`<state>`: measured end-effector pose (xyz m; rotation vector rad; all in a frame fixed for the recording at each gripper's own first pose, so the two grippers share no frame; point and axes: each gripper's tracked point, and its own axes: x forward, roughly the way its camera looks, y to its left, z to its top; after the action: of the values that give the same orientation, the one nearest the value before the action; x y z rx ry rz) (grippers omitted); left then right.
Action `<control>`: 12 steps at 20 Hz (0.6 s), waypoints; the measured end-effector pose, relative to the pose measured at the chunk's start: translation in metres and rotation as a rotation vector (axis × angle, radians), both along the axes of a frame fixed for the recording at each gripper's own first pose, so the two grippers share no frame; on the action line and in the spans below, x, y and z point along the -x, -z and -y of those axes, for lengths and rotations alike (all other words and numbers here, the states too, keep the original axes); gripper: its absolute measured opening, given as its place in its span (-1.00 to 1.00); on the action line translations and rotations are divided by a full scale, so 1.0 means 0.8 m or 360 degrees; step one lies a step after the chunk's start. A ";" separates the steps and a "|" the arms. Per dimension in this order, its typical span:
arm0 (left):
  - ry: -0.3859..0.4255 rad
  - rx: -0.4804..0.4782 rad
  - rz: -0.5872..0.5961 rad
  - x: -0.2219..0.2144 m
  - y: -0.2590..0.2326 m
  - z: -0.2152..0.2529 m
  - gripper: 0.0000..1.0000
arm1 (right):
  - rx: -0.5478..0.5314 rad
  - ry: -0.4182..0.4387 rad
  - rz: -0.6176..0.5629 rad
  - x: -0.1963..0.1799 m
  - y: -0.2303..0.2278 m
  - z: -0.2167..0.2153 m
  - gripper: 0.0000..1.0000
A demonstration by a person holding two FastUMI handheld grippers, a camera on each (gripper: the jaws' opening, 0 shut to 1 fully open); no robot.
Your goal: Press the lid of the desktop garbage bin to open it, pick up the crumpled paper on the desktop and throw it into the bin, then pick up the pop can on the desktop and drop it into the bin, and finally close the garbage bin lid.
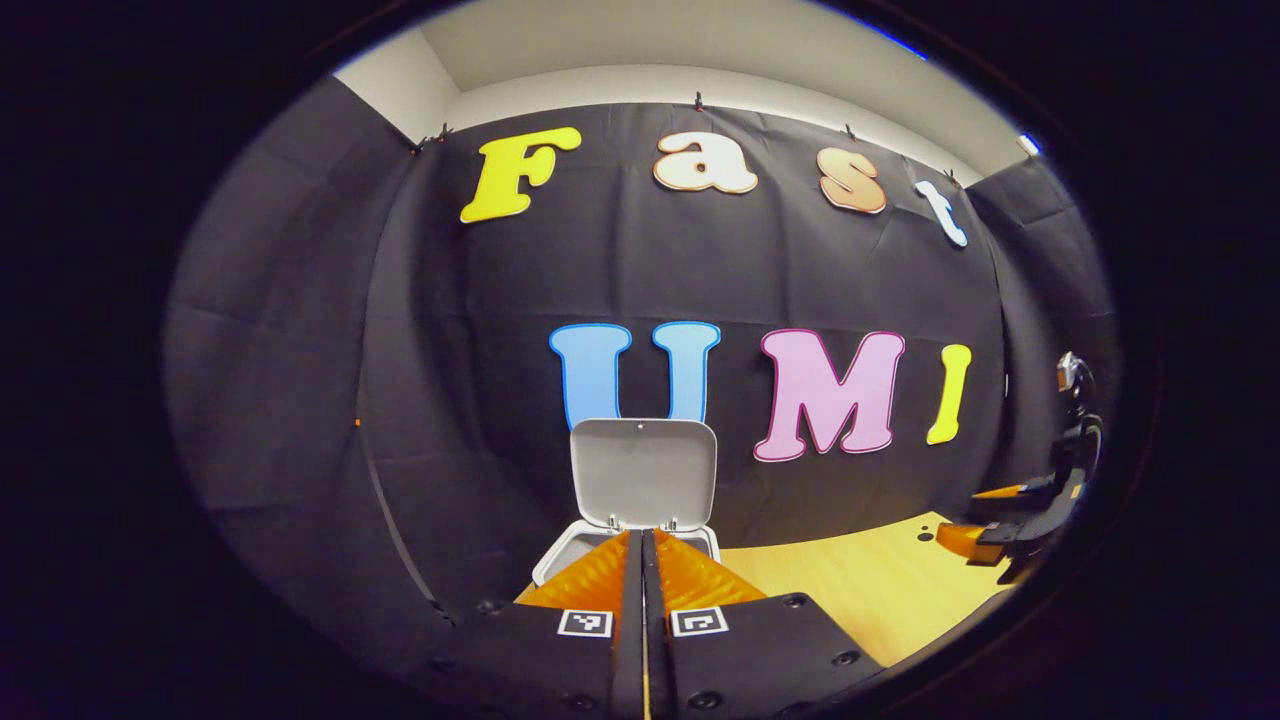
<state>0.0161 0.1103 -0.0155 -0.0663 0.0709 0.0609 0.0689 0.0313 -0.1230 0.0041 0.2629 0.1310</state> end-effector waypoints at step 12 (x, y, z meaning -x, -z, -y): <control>-0.0056 0.0108 -0.0003 0.085 0.015 -0.003 0.55 | 0.0013 -0.0242 -0.0698 -0.065 0.226 -0.075 0.96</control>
<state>-0.0518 0.1123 -0.0275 -0.1354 0.0737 0.0936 0.1210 0.0912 -0.3039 0.0045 0.7026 0.2811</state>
